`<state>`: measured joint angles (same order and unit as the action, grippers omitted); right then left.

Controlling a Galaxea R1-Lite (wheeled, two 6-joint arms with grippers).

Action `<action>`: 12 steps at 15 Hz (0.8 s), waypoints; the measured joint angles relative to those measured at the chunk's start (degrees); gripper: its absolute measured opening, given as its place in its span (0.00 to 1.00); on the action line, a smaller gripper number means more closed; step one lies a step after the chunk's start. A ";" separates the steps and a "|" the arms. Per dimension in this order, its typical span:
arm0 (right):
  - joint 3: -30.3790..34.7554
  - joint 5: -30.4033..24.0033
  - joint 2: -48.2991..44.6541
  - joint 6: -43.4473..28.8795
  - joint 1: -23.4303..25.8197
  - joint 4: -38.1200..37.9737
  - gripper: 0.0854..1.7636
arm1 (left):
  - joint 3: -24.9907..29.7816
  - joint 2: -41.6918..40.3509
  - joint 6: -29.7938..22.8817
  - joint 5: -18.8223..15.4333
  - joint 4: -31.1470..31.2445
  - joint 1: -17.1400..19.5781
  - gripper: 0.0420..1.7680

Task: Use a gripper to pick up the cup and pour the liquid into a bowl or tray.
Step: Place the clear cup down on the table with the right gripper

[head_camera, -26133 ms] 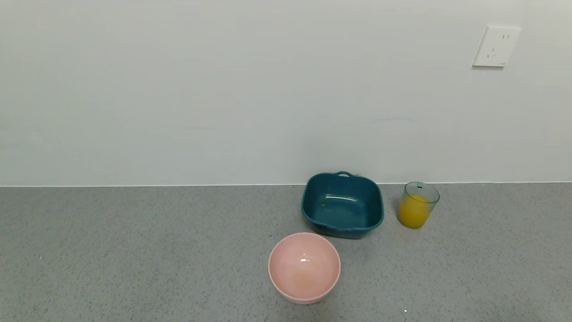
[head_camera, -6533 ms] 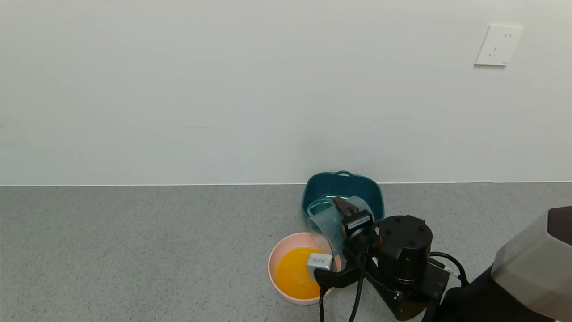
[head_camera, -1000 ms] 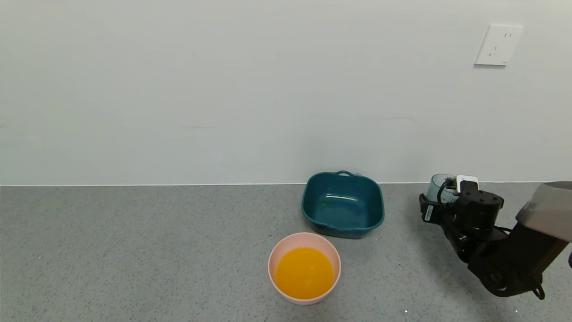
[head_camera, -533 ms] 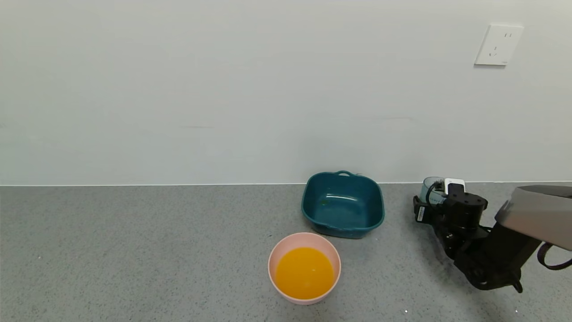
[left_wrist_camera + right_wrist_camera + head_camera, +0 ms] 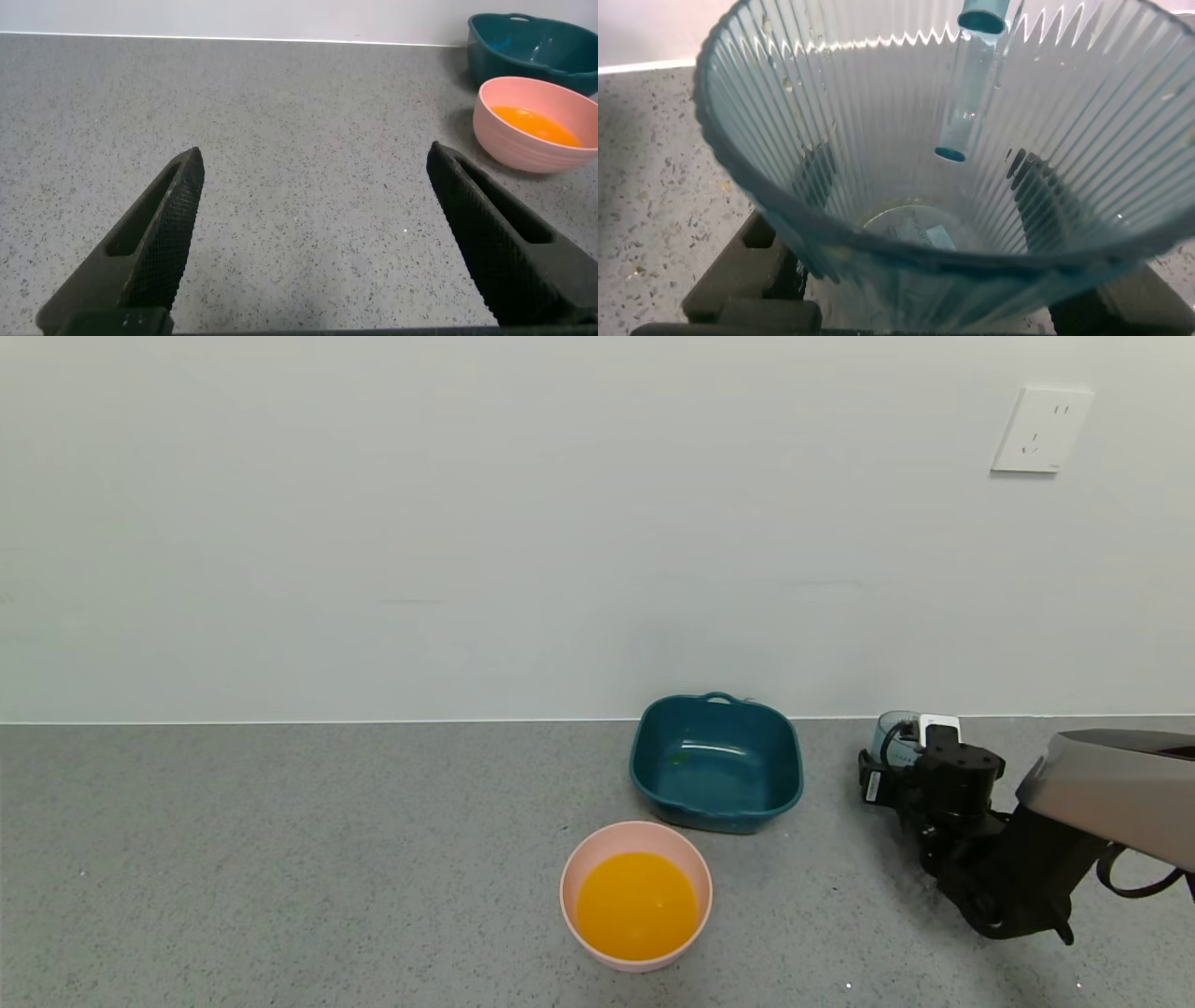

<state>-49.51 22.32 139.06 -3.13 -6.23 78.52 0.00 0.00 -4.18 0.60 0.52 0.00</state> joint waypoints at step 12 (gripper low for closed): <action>0.11 0.00 0.48 -0.06 -0.22 0.00 0.86 | 0.00 0.00 0.02 0.00 0.00 0.00 0.97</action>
<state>-49.40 22.32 139.53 -3.19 -6.45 78.52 0.00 0.00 -4.16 0.60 0.52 0.00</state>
